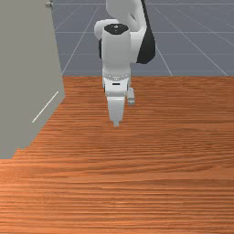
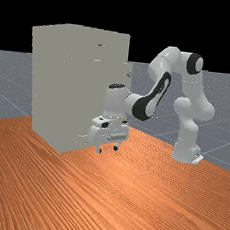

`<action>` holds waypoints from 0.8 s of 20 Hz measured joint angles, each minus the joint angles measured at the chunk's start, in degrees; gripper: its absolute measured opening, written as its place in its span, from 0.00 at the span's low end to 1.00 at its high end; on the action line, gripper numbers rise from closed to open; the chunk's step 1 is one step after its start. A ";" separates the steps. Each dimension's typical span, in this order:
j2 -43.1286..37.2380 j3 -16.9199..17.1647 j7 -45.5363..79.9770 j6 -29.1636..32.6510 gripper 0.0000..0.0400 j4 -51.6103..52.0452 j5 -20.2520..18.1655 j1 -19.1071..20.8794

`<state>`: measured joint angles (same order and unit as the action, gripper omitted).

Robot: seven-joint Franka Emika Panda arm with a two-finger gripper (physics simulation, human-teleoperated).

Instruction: Open the cabinet door

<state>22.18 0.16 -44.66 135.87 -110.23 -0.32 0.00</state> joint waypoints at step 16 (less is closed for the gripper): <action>-16.58 7.93 78.52 -17.86 0.00 -9.43 -12.85 -2.11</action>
<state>5.61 8.09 33.87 118.02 -119.66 -13.17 -2.11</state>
